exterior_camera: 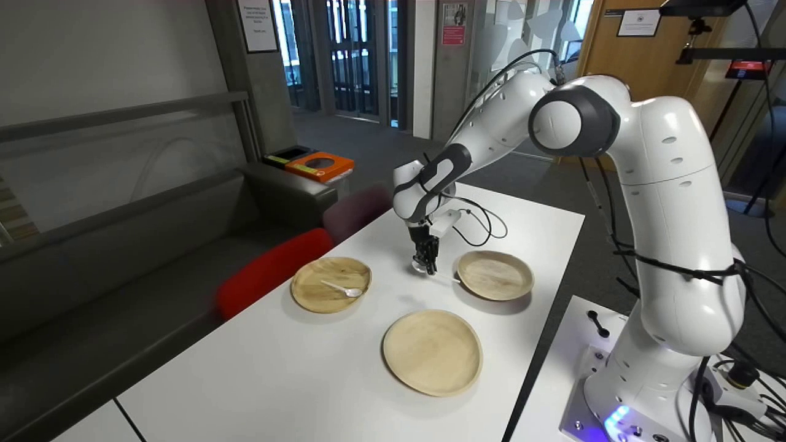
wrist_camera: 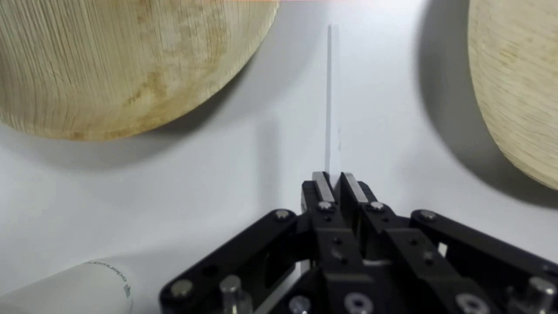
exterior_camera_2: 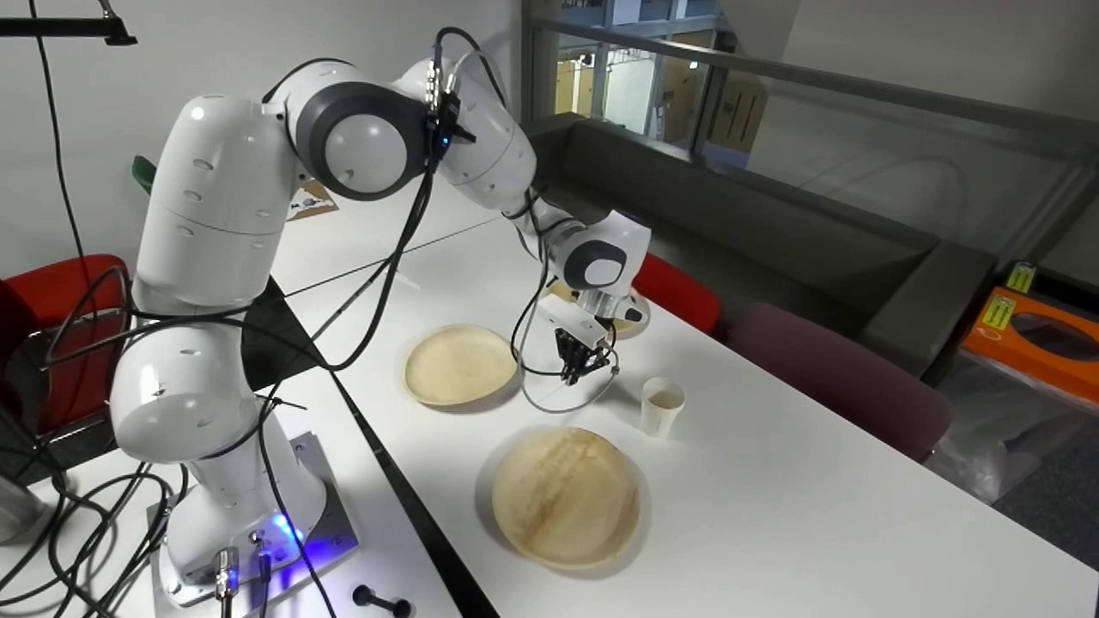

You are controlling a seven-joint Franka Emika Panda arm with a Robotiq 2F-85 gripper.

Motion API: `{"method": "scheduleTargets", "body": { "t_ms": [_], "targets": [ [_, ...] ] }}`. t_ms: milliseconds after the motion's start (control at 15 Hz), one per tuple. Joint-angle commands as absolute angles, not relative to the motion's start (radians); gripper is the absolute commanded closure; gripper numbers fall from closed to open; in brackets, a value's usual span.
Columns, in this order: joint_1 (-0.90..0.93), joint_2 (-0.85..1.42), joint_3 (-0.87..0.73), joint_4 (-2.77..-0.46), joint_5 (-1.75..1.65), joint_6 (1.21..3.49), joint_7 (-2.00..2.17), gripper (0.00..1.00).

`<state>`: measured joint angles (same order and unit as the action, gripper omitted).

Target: Take the spoon off of the wooden plate

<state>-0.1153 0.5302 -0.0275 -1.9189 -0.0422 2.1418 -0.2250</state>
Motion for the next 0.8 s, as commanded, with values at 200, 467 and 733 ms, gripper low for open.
{"method": "scheduleTargets", "body": {
  "t_ms": [200, 467, 733],
  "targets": [
    [-0.096, 0.641, -0.015, -1.758, -0.028, 2.054, -0.158, 0.97],
    [-0.086, 0.69, -0.016, -1.694, -0.031, 2.034, -0.138, 0.97],
    [-0.086, 0.738, -0.018, -1.638, -0.033, 2.023, -0.132, 0.97]
  ]
}}
